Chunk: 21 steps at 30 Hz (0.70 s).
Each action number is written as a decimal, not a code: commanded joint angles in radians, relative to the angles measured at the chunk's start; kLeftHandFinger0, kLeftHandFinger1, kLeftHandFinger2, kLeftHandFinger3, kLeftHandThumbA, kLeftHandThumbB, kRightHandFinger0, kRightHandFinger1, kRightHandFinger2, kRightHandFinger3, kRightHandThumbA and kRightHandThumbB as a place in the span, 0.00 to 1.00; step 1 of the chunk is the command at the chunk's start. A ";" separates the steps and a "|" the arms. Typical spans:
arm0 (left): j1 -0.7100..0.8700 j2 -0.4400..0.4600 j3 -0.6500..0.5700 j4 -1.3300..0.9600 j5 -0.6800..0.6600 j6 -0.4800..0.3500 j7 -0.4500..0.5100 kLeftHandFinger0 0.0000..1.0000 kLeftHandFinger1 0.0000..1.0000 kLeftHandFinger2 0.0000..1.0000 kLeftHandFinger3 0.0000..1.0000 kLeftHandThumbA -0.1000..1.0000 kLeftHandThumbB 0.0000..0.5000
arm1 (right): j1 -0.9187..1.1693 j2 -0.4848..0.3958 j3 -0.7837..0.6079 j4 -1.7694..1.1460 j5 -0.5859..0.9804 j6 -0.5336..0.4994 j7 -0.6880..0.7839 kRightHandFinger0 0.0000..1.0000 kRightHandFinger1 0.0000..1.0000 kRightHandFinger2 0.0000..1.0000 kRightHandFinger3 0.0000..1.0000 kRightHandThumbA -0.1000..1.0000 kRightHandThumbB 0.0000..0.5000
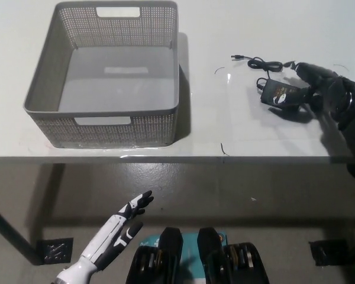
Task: Use the right hand to pick up a black power cord and place it into a container on the left hand side
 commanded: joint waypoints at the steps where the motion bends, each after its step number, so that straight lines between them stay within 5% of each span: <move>1: -0.016 0.015 0.008 -0.042 -0.010 0.002 -0.016 1.00 1.00 1.00 1.00 1.00 0.85 | -0.065 0.016 0.007 0.042 0.003 -0.039 -0.039 1.00 1.00 1.00 1.00 0.86 1.00; 18: -0.026 0.014 0.010 -0.046 -0.016 0.019 -0.034 1.00 1.00 1.00 1.00 1.00 0.90 | -0.033 0.011 -0.001 0.135 0.016 -0.097 -0.113 1.00 1.00 1.00 1.00 0.85 0.98; 19: -0.039 0.015 0.012 -0.035 -0.017 0.012 -0.035 1.00 1.00 1.00 1.00 1.00 0.91 | -0.034 0.011 -0.028 0.139 0.039 -0.125 -0.174 1.00 0.99 0.81 0.84 0.63 0.64; 20: -0.040 0.016 0.012 -0.035 -0.017 0.012 -0.036 1.00 1.00 1.00 1.00 1.00 0.91 | -0.033 0.012 -0.033 0.141 0.043 -0.129 -0.187 0.88 0.77 0.75 0.76 0.56 0.68; 21: -0.043 0.016 0.012 -0.037 -0.021 0.021 -0.041 1.00 1.00 1.00 1.00 1.00 0.92 | -0.029 0.013 -0.052 0.140 0.054 -0.146 -0.238 0.30 0.40 0.49 0.50 0.34 0.56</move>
